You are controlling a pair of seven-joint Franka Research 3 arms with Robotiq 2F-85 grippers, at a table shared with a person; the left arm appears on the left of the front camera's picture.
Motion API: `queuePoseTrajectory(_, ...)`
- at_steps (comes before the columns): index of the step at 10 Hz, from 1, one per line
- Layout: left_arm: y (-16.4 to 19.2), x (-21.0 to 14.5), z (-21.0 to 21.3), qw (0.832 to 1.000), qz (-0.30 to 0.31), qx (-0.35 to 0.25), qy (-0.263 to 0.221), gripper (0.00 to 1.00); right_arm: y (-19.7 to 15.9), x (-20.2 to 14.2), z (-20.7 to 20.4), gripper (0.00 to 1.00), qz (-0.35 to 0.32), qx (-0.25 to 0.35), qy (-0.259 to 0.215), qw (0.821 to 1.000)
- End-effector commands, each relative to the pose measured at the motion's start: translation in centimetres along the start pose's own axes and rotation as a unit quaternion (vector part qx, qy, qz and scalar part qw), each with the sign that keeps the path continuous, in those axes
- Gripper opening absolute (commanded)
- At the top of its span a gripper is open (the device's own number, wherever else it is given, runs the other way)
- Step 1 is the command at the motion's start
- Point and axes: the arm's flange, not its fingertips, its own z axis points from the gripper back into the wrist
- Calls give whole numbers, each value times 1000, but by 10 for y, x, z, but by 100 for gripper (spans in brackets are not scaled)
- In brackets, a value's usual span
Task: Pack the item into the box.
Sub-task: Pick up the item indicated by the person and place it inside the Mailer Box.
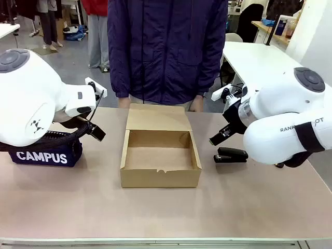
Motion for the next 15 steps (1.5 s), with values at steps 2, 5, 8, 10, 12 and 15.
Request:
queuePoseTrajectory(2,0,0,0,1000,0,0,0,100,0,0,0,100,0,0,0,1000)
queuePoseTrajectory(5,0,0,0,1000,0,0,0,100,0,0,0,100,0,0,0,1000)
queuePoseTrajectory(8,0,0,0,1000,0,0,0,100,0,0,0,100,0,0,0,1000)
queuePoseTrajectory(10,0,0,0,1000,0,0,0,100,0,0,0,100,0,0,0,1000)
queuePoseTrajectory(12,0,0,0,1000,0,0,0,100,0,0,0,100,0,0,0,1000)
queuePoseTrajectory(15,9,-6,31,993,11,-106,-59,100,-6,-6,28,100,-26,95,-42,994)
